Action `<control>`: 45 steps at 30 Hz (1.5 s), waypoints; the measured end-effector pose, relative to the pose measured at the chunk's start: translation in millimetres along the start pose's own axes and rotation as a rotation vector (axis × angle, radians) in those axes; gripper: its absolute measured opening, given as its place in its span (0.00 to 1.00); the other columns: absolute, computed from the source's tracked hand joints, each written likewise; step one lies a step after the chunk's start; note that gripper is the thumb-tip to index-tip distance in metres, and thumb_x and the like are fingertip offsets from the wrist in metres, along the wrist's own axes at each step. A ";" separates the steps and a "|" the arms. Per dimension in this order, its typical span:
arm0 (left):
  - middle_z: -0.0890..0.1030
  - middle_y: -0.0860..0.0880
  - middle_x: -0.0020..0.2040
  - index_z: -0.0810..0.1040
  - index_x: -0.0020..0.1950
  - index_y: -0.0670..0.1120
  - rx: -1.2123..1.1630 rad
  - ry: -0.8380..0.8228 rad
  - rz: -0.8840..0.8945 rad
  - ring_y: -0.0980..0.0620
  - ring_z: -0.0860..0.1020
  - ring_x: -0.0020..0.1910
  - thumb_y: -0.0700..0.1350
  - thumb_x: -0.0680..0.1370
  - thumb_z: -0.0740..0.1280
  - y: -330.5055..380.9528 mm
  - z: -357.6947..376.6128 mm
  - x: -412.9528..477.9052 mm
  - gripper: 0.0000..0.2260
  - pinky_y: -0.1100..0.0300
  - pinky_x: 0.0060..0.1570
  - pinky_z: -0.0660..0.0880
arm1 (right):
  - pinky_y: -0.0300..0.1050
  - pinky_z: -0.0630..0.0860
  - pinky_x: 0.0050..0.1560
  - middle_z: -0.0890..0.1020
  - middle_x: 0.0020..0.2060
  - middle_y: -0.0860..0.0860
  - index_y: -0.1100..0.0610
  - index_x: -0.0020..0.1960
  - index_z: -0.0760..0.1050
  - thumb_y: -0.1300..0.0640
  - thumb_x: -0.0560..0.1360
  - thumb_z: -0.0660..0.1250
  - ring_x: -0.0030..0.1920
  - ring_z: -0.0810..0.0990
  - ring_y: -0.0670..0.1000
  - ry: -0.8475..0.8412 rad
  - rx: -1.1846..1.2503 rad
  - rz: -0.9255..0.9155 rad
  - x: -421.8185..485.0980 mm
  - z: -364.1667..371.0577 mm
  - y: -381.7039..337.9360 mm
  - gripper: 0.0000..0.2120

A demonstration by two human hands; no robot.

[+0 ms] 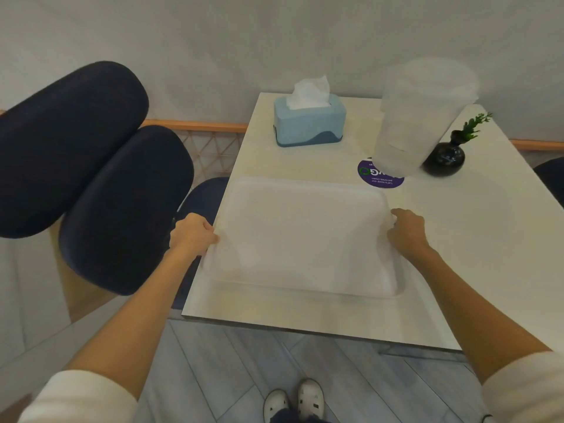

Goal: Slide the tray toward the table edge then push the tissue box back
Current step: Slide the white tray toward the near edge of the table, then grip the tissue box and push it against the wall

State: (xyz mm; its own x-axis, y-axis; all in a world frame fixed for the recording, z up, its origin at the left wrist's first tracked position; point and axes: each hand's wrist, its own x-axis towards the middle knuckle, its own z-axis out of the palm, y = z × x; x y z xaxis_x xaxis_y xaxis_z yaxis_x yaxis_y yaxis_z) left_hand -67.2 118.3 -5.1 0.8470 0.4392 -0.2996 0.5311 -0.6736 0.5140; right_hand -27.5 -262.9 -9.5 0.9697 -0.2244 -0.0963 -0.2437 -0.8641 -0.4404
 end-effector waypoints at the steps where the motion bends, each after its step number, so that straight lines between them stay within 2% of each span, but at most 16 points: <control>1: 0.83 0.42 0.46 0.80 0.44 0.42 -0.019 -0.015 -0.002 0.40 0.83 0.45 0.40 0.73 0.72 -2.9 -1.0 -1.6 0.03 0.44 0.52 0.81 | 0.51 0.70 0.60 0.79 0.57 0.64 0.67 0.59 0.75 0.69 0.73 0.61 0.57 0.75 0.65 -0.009 0.005 0.015 -2.6 -0.8 0.8 0.15; 6: 0.82 0.40 0.48 0.79 0.44 0.41 -0.106 -0.081 -0.022 0.39 0.82 0.46 0.38 0.74 0.72 -14.1 -5.1 -5.9 0.03 0.43 0.53 0.81 | 0.55 0.70 0.62 0.74 0.64 0.62 0.65 0.64 0.72 0.69 0.72 0.62 0.63 0.72 0.64 -0.051 0.122 0.090 -14.1 -2.9 4.0 0.20; 11: 0.81 0.41 0.47 0.77 0.42 0.43 -0.128 -0.108 -0.032 0.41 0.82 0.47 0.37 0.74 0.72 -16.5 -7.4 -7.5 0.05 0.46 0.50 0.82 | 0.54 0.77 0.52 0.77 0.58 0.64 0.65 0.62 0.72 0.70 0.71 0.63 0.52 0.77 0.65 -0.113 0.242 0.177 -18.7 -7.8 6.5 0.19; 14: 0.81 0.42 0.46 0.77 0.41 0.42 -0.132 -0.159 -0.061 0.43 0.81 0.45 0.35 0.73 0.72 -25.9 -7.0 -14.1 0.06 0.50 0.45 0.82 | 0.54 0.78 0.51 0.77 0.56 0.64 0.64 0.61 0.73 0.69 0.71 0.63 0.48 0.78 0.62 -0.141 0.247 0.200 -30.7 -6.2 11.6 0.18; 16: 0.81 0.42 0.46 0.77 0.41 0.42 -0.133 -0.169 -0.068 0.45 0.81 0.43 0.35 0.74 0.72 -26.9 -7.9 -14.5 0.06 0.52 0.42 0.81 | 0.56 0.78 0.52 0.76 0.58 0.63 0.63 0.63 0.70 0.69 0.70 0.63 0.52 0.78 0.65 -0.155 0.257 0.201 -31.4 -7.0 11.0 0.21; 21: 0.81 0.41 0.47 0.77 0.43 0.41 -0.118 -0.226 -0.086 0.43 0.82 0.47 0.34 0.74 0.72 -23.4 -13.6 -14.1 0.05 0.49 0.49 0.81 | 0.59 0.79 0.53 0.73 0.62 0.61 0.53 0.70 0.63 0.68 0.70 0.64 0.56 0.75 0.64 -0.204 0.259 0.174 -29.6 -9.0 6.5 0.30; 25: 0.82 0.40 0.47 0.78 0.44 0.40 -0.082 -0.279 -0.105 0.45 0.82 0.43 0.34 0.73 0.72 -22.4 -16.9 -11.6 0.05 0.53 0.42 0.81 | 0.60 0.79 0.53 0.73 0.62 0.61 0.52 0.69 0.65 0.67 0.70 0.64 0.56 0.74 0.65 -0.190 0.259 0.165 -29.4 -7.4 7.7 0.29; 27: 0.83 0.40 0.47 0.78 0.44 0.39 -0.061 -0.307 -0.114 0.47 0.82 0.42 0.34 0.73 0.72 -21.7 -18.8 -10.2 0.04 0.55 0.38 0.81 | 0.56 0.80 0.49 0.73 0.62 0.62 0.53 0.69 0.64 0.67 0.69 0.64 0.53 0.75 0.63 -0.196 0.253 0.180 -28.0 -6.9 8.6 0.30; 29: 0.83 0.40 0.49 0.79 0.47 0.39 -0.013 -0.340 -0.116 0.46 0.82 0.44 0.37 0.73 0.73 -21.2 -21.3 -8.4 0.06 0.53 0.43 0.82 | 0.52 0.80 0.43 0.72 0.61 0.62 0.55 0.71 0.62 0.68 0.69 0.65 0.49 0.75 0.62 -0.221 0.253 0.218 -26.6 -8.7 10.1 0.32; 30: 0.82 0.40 0.49 0.79 0.49 0.38 0.016 -0.350 -0.111 0.46 0.81 0.45 0.39 0.73 0.74 -20.2 -23.2 -7.7 0.08 0.52 0.47 0.81 | 0.52 0.80 0.43 0.72 0.61 0.63 0.56 0.71 0.61 0.67 0.69 0.66 0.49 0.76 0.62 -0.234 0.238 0.238 -25.8 -10.9 10.5 0.33; 34: 0.78 0.41 0.52 0.77 0.55 0.39 0.055 -0.216 0.060 0.44 0.78 0.50 0.49 0.75 0.71 -1.8 -39.0 -3.2 0.16 0.49 0.51 0.77 | 0.53 0.74 0.56 0.72 0.65 0.62 0.61 0.70 0.63 0.61 0.71 0.68 0.61 0.73 0.64 -0.126 0.091 0.169 -13.4 -27.8 4.2 0.29; 35: 0.77 0.41 0.57 0.75 0.60 0.40 0.031 -0.159 0.112 0.43 0.77 0.54 0.50 0.76 0.70 7.3 -43.6 -1.6 0.19 0.50 0.52 0.75 | 0.51 0.72 0.58 0.72 0.66 0.62 0.61 0.69 0.65 0.60 0.71 0.68 0.63 0.72 0.63 -0.086 0.080 0.126 -8.7 -33.6 -0.8 0.28; 38: 0.74 0.43 0.67 0.70 0.69 0.42 -0.081 -0.043 0.262 0.43 0.72 0.65 0.49 0.77 0.68 43.1 -53.8 3.1 0.23 0.54 0.55 0.70 | 0.48 0.71 0.54 0.75 0.62 0.61 0.60 0.66 0.69 0.60 0.71 0.68 0.60 0.74 0.61 -0.024 0.079 0.006 5.2 -50.5 -24.1 0.24; 40: 0.74 0.43 0.68 0.69 0.70 0.43 -0.158 -0.025 0.352 0.44 0.72 0.66 0.48 0.78 0.67 70.0 -55.1 6.8 0.22 0.55 0.56 0.69 | 0.49 0.72 0.53 0.78 0.59 0.61 0.60 0.64 0.70 0.60 0.71 0.68 0.58 0.75 0.61 0.018 0.074 -0.086 14.4 -57.7 -42.2 0.22; 42: 0.73 0.43 0.68 0.68 0.70 0.43 -0.231 -0.023 0.423 0.45 0.72 0.66 0.48 0.78 0.66 96.3 -51.9 11.9 0.22 0.56 0.56 0.69 | 0.48 0.71 0.55 0.77 0.59 0.61 0.59 0.65 0.70 0.59 0.71 0.67 0.59 0.75 0.60 0.046 0.091 -0.161 25.2 -60.9 -59.5 0.22; 45: 0.71 0.43 0.70 0.67 0.72 0.43 -0.330 -0.042 0.471 0.46 0.71 0.67 0.48 0.78 0.67 130.0 -39.4 22.5 0.24 0.56 0.58 0.70 | 0.45 0.69 0.51 0.75 0.61 0.60 0.57 0.67 0.68 0.59 0.72 0.67 0.60 0.73 0.59 0.028 0.098 -0.230 45.2 -58.8 -79.8 0.23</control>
State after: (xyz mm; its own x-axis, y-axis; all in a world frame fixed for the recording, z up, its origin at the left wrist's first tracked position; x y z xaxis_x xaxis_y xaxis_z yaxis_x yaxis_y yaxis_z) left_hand 19.9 64.0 86.7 0.9942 0.1076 -0.0058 0.0662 -0.5669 0.8211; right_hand 34.8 -230.6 73.7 0.9983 -0.0410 0.0408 -0.0130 -0.8465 -0.5322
